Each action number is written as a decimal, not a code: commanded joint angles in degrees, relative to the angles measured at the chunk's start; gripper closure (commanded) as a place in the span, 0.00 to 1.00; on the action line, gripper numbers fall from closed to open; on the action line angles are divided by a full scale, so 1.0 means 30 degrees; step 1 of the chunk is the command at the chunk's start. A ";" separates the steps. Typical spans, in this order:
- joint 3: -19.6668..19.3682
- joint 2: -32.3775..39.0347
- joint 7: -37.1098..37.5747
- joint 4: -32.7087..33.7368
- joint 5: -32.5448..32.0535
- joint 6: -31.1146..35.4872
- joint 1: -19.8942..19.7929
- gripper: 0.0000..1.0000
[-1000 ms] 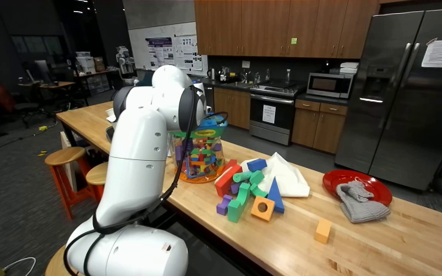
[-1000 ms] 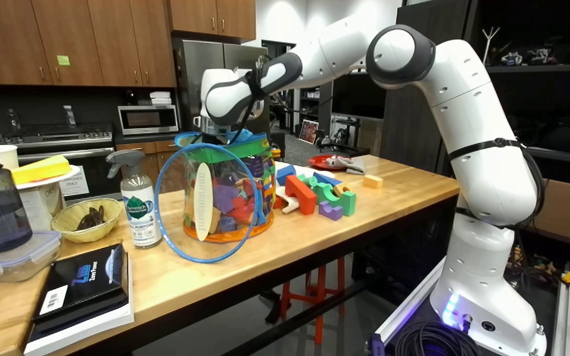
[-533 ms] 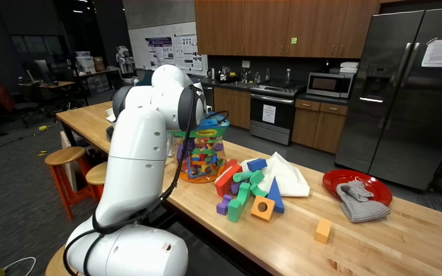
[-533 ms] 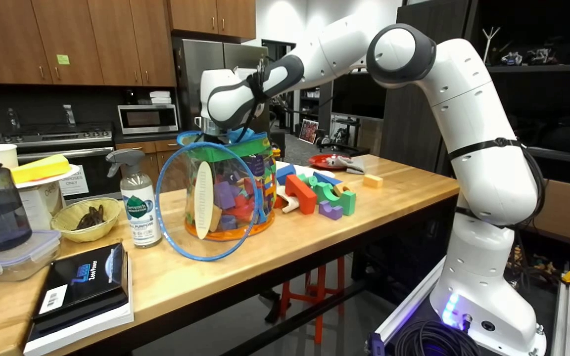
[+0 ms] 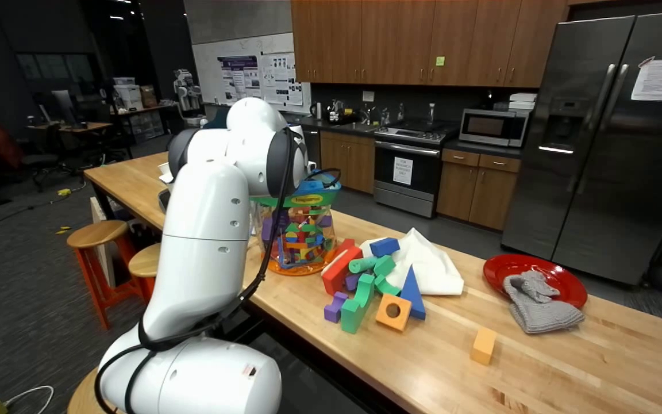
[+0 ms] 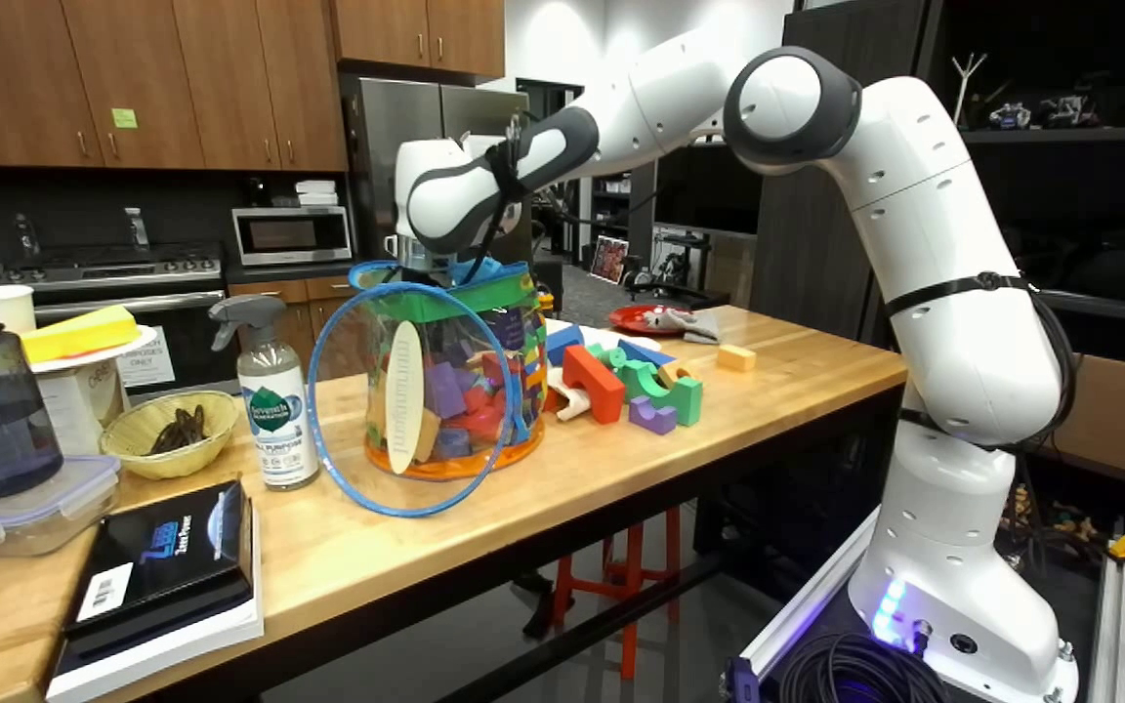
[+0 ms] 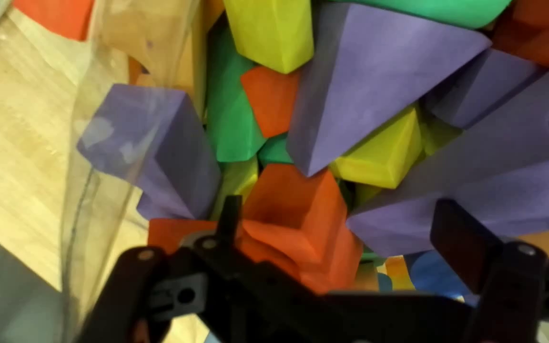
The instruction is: Remove an orange block from the plastic bag and put it on the pile of blocks on the table
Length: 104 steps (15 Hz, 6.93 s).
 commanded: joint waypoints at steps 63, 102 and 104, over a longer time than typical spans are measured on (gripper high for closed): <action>0.0617 0.0565 0.0783 -0.0165 0.1732 0.2686 0.0105 0.00; 0.0844 -0.0471 -0.1146 -0.0187 0.2110 -0.0049 -0.0280 0.83; 0.0895 -0.0604 -0.1367 -0.0205 0.2236 -0.0003 -0.0386 0.83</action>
